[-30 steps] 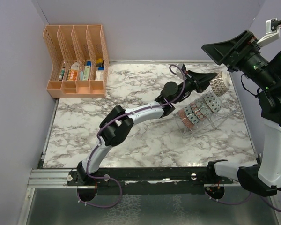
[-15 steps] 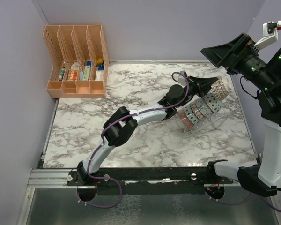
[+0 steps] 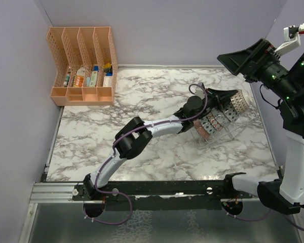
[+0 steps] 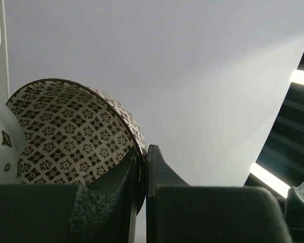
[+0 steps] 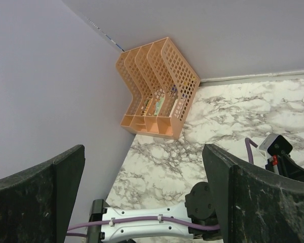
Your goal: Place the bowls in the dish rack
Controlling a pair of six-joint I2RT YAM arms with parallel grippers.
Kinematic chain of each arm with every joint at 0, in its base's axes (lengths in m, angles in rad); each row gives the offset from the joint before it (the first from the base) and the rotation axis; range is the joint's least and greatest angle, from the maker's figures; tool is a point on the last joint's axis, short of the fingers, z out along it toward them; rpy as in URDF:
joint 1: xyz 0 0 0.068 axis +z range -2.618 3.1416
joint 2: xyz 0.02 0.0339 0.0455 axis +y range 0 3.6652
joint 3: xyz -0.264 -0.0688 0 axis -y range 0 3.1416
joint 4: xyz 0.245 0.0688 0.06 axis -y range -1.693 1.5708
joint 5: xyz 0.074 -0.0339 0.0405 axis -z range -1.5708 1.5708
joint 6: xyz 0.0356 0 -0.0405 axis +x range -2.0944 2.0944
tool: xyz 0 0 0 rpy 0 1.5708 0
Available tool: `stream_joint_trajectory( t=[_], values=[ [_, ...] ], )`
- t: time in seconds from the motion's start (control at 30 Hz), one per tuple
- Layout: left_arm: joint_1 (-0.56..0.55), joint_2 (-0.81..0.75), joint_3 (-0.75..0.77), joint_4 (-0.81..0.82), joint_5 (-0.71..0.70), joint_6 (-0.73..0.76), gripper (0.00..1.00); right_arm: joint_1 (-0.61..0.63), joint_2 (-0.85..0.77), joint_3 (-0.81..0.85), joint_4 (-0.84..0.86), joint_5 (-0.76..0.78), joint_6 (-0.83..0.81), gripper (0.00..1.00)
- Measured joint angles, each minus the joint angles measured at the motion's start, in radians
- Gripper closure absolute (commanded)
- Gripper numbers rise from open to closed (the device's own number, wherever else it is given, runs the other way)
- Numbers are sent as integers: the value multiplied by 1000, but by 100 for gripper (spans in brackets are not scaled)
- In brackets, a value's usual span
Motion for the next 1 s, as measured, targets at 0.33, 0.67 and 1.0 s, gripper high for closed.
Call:
stream_joint_trajectory(
  t=[0.33,0.67,1.0],
  values=[
    [-19,12,1,-6,-13,-2,100,0,-2,-13,-8,0,-8,1],
    [-19,19,11,-66,-29,-11,100,0,2,-10,-27,-2,-26,1],
    [-19,14,-29,-112,-59,-28,96,0,18,6,-53,-1,-40,1]
  ],
)
